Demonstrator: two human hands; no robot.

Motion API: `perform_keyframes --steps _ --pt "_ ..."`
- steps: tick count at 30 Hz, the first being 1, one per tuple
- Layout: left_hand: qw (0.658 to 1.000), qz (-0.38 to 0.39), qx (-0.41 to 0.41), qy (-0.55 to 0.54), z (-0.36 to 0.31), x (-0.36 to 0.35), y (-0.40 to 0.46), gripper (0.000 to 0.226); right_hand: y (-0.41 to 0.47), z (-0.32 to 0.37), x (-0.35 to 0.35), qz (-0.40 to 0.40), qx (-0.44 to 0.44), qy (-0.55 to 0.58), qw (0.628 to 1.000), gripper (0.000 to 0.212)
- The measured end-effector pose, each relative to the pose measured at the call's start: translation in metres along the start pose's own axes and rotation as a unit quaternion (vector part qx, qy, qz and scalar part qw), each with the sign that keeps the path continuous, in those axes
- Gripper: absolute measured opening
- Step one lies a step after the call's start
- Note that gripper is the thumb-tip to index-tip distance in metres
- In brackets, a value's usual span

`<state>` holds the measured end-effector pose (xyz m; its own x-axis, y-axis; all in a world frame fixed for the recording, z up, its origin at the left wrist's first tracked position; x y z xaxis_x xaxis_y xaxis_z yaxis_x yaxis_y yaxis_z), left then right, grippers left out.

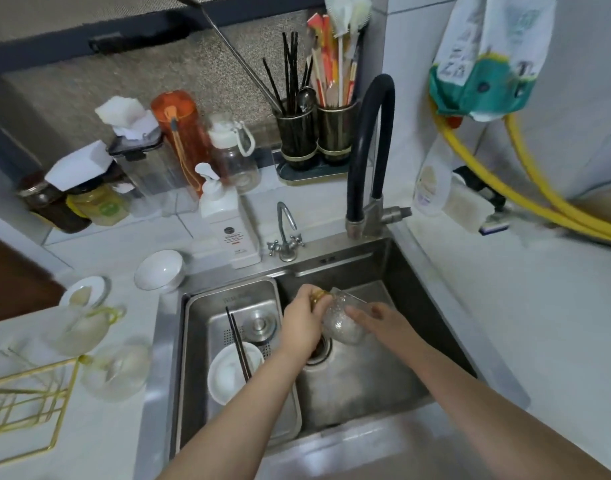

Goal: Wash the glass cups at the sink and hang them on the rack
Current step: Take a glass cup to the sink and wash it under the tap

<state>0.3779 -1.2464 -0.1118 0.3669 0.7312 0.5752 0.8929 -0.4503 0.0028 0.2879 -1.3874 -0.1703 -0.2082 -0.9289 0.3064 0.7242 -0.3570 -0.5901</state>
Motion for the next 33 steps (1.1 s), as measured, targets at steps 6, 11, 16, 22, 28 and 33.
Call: perform_keyframes --steps 6,11,16,22,28,33 --pt "1.0 -0.004 -0.008 0.019 -0.001 -0.008 0.009 0.02 0.011 0.01 0.008 -0.006 0.047 -0.016 0.999 0.055" --pt "0.99 0.031 -0.039 0.134 -0.01 -0.017 0.018 0.026 0.011 0.039 0.011 -0.032 0.18 -0.167 0.969 0.068" --pt "0.972 0.067 -0.057 0.217 -0.019 -0.023 0.03 0.031 0.021 0.043 0.006 -0.017 0.194 -0.23 0.953 0.046" --pt "0.934 0.115 -0.092 0.325 -0.029 -0.03 0.047 0.037 0.028 0.044 0.015 -0.008 0.191 -0.139 0.972 0.042" --pt "0.888 0.171 -0.118 0.411 -0.043 -0.039 0.061 0.035 0.035 0.041 0.018 0.016 0.175 -0.102 0.979 0.04" --pt "0.882 0.195 -0.091 0.42 -0.045 -0.04 0.073 0.029 0.047 0.045 0.026 0.033 0.15 -0.112 0.982 0.041"
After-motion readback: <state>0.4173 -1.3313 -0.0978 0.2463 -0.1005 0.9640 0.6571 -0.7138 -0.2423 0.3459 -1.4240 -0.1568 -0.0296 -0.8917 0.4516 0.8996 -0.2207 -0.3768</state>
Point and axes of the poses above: each hand's wrist, its own y-axis towards the middle knuckle, its own x-axis out of the back of the hand, z = x × y, the point moved 10 cm from there along y, towards the middle knuckle, and after that the axes turned 8 degrees about -x, right-handed, at the moved point
